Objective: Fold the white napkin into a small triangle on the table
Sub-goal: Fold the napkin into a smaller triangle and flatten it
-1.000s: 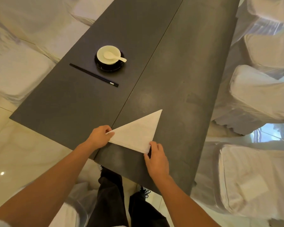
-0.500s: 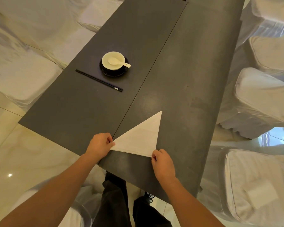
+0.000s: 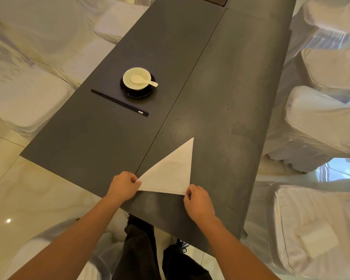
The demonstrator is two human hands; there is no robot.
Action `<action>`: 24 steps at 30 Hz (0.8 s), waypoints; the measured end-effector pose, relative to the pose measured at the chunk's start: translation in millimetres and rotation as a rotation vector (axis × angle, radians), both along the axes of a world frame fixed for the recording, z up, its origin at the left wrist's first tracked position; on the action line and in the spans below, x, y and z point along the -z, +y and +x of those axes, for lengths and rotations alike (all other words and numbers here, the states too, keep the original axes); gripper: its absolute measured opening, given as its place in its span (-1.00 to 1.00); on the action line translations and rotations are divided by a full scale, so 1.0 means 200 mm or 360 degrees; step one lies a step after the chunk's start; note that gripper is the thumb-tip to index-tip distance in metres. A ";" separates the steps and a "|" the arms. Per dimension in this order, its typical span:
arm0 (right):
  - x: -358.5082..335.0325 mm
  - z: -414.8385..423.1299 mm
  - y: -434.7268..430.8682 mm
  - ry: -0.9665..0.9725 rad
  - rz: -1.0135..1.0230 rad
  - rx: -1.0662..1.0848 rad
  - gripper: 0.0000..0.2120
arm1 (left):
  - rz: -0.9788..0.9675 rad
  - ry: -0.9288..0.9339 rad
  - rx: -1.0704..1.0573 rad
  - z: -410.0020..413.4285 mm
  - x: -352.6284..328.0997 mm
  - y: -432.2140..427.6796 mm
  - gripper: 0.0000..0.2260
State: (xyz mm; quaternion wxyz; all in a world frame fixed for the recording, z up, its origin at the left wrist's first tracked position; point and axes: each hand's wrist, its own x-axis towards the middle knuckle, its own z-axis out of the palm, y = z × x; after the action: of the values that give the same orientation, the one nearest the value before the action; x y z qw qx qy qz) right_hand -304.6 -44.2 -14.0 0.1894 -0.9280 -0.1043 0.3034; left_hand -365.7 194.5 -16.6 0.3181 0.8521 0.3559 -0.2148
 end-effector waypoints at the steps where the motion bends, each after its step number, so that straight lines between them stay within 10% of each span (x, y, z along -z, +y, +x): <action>1: 0.00 0.00 0.00 0.0012 -0.0002 0.0004 -0.92 | -0.0018 0.0034 -0.0016 -0.01 0.00 0.00 -0.87; 24: -0.05 -0.12 0.17 -0.0135 -0.0047 -0.0426 -0.64 | -0.0101 -0.0075 -0.0169 -0.07 0.06 0.02 -0.94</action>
State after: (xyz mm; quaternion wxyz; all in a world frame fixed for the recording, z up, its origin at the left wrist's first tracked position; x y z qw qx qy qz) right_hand -329.4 -10.1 -3.4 0.1290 -0.9204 -0.2308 0.2879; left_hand -379.9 198.5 -27.7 0.3641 0.8263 0.3861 -0.1887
